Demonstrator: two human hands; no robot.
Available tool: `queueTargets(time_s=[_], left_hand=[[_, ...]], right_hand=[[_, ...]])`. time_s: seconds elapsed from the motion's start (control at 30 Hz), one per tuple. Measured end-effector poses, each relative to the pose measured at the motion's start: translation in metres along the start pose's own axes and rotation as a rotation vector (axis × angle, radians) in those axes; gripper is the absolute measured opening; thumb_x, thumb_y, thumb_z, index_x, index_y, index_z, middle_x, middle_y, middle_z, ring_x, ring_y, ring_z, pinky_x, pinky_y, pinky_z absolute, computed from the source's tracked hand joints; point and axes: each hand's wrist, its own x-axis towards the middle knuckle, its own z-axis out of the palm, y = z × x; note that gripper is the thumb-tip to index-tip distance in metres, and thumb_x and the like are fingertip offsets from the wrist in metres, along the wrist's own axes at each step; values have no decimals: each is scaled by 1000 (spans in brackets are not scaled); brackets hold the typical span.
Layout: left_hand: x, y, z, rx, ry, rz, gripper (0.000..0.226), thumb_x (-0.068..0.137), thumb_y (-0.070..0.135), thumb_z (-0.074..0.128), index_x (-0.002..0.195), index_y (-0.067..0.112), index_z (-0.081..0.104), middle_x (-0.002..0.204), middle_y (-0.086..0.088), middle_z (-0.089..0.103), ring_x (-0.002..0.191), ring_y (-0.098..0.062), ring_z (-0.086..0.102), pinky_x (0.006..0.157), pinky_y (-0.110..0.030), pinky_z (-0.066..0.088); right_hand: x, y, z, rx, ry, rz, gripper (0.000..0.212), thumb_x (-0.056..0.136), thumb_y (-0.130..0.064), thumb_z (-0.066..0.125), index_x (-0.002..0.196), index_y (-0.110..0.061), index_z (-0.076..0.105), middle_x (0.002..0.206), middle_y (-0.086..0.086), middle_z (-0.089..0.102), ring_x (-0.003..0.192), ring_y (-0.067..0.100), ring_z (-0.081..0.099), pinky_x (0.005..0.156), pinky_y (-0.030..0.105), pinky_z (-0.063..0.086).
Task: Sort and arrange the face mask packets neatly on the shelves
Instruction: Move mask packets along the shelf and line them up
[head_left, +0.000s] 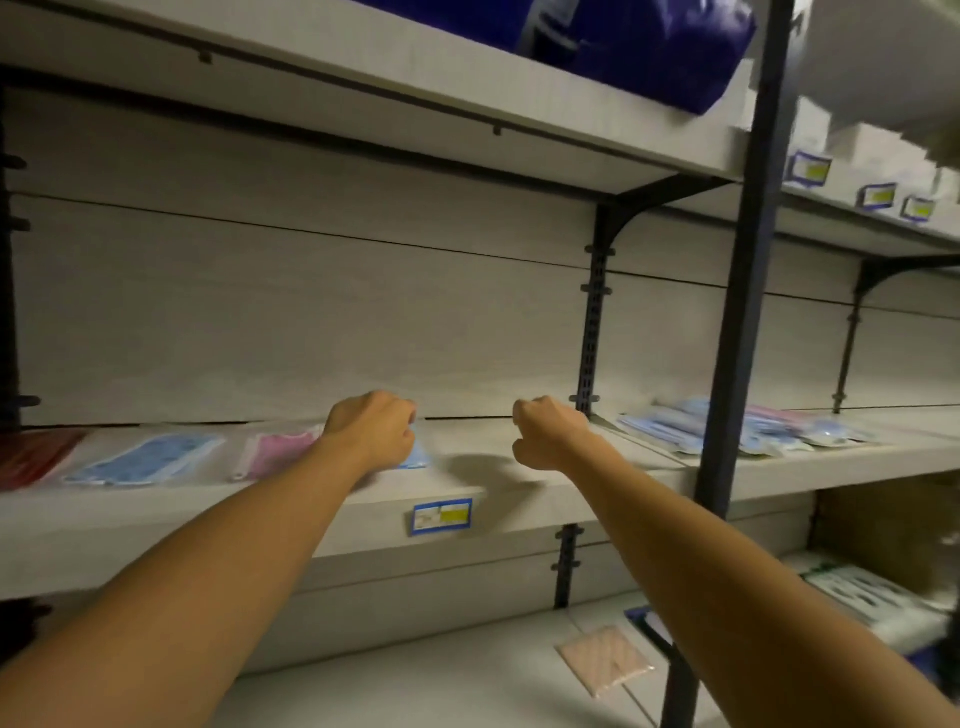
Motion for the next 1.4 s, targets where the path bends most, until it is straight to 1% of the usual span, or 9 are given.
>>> queueTargets(time_s=[0.17, 0.33, 0.47, 0.6, 0.7, 0.83, 1.0, 1.17, 1.4], left_hand=[[4, 42, -6, 93, -37, 36, 32, 98, 24, 45, 126, 23, 62, 123, -4, 65, 105, -27, 63, 85, -36, 54], [4, 99, -16, 121, -55, 62, 32, 97, 22, 46, 125, 20, 62, 125, -6, 64, 107, -31, 63, 83, -36, 52], [0, 147, -21, 136, -62, 75, 31, 96, 22, 44, 123, 20, 61, 125, -6, 63, 107, -32, 62, 78, -34, 47], [-4, 196, -26, 133, -63, 66, 33, 96, 23, 44, 124, 20, 62, 125, -6, 63, 107, -31, 63, 77, -33, 47], [-8, 235, -33, 114, -60, 65, 33, 97, 22, 42, 122, 19, 62, 121, -7, 64, 100, -31, 63, 78, -35, 52], [-9, 291, -43, 87, -36, 89, 32, 97, 22, 41, 121, 19, 63, 114, -7, 65, 94, -29, 63, 75, -36, 53], [0, 359, -49, 41, -23, 129, 30, 98, 24, 43, 120, 21, 63, 115, -6, 64, 94, -28, 63, 76, -36, 53], [17, 413, -48, -38, -66, 178, 26, 97, 22, 47, 118, 19, 61, 113, -9, 61, 91, -29, 61, 78, -40, 55], [55, 461, -31, -109, -100, 194, 30, 97, 18, 48, 123, 15, 61, 121, -10, 57, 98, -32, 61, 82, -41, 55]], right_hand=[[-20, 38, 3, -43, 2, -36, 12, 87, -11, 57, 98, -11, 51, 92, 8, 55, 75, 27, 57, 63, 35, 50], [-45, 84, 3, -40, 20, -51, 12, 90, -12, 58, 94, -11, 46, 81, 6, 50, 66, 22, 50, 58, 32, 43], [-66, 127, 3, -21, 36, -52, 12, 90, -12, 56, 100, -11, 50, 92, 9, 56, 75, 26, 57, 60, 34, 48], [-85, 172, 7, 19, 41, -46, 20, 90, -13, 57, 110, -10, 56, 99, 8, 60, 82, 25, 60, 73, 36, 57], [-102, 207, 9, 15, 38, -36, 25, 91, -15, 60, 115, -9, 59, 97, 7, 59, 82, 22, 59, 73, 34, 55], [-126, 254, 8, 6, 9, -24, 29, 91, -23, 64, 117, -11, 60, 109, 11, 63, 93, 28, 62, 81, 39, 57], [-148, 316, 9, -21, -7, 18, 26, 91, -18, 61, 115, -8, 61, 105, 10, 62, 87, 27, 61, 75, 36, 56], [-153, 374, 11, -30, -32, 87, 26, 90, -18, 59, 115, -10, 58, 111, 10, 60, 95, 29, 60, 71, 33, 47], [-140, 438, 29, -39, -49, 137, 19, 90, -19, 59, 106, -10, 58, 100, 9, 61, 86, 25, 60, 68, 32, 51]])
